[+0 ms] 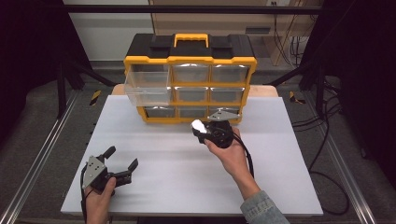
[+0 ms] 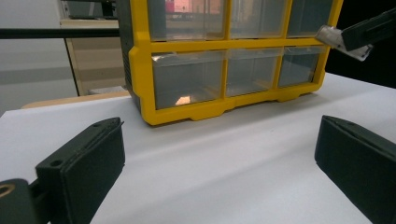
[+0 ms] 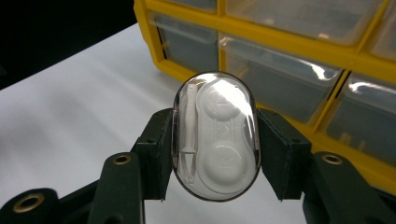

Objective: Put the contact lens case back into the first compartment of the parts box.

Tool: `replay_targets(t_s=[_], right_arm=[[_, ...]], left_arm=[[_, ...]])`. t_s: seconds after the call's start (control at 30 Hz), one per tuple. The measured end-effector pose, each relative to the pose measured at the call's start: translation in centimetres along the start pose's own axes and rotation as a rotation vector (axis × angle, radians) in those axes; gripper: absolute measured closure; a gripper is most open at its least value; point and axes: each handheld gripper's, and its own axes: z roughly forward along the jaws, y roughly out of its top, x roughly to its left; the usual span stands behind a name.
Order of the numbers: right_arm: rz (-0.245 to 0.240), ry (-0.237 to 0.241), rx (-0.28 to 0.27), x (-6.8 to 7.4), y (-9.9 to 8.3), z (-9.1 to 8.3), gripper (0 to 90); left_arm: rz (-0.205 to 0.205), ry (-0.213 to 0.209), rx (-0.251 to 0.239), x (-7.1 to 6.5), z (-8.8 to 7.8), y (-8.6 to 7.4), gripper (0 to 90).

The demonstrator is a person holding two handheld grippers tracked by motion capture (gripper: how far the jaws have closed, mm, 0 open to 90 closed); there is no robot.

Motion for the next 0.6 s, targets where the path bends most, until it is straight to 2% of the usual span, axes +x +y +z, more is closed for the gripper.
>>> replay_targets(t_s=[0.1, 0.17, 0.27, 0.37, 0.4, 0.5, 0.6], right_arm=[[0.011, -0.002, -0.029, -0.1, 0.7, -0.8, 49.1], [0.0, -0.007, -0.034, -0.1, 1.2, -1.1, 49.1], [-0.006, -0.019, -0.039, -0.1, 2.0, -1.6, 49.1], [0.0, -0.039, -0.042, 0.0, 2.9, -2.3, 49.1], [0.014, -0.033, -0.056, 0.0, 3.6, -2.9, 49.1], [0.01, -0.031, -0.07, 0.0, 4.3, -3.3, 49.0], [0.001, -0.043, -0.09, -0.4, 5.7, -3.8, 49.1]], left_arm=[[-0.012, 0.009, -0.003, 0.3, -0.1, 0.0, 1.3], [-0.024, 0.014, -0.008, 0.4, -0.2, 0.0, 1.3], [-0.022, 0.016, -0.009, 0.4, -0.4, 0.0, 1.3], [-0.052, 0.006, -0.025, 0.5, -0.5, 0.1, 1.6], [-0.053, 0.008, -0.026, 0.5, -0.6, 0.1, 1.6], [-0.064, 0.015, -0.027, 0.8, -0.6, 0.0, 1.7], [-0.063, 0.003, -0.044, 0.7, -0.6, 0.1, 1.4]])
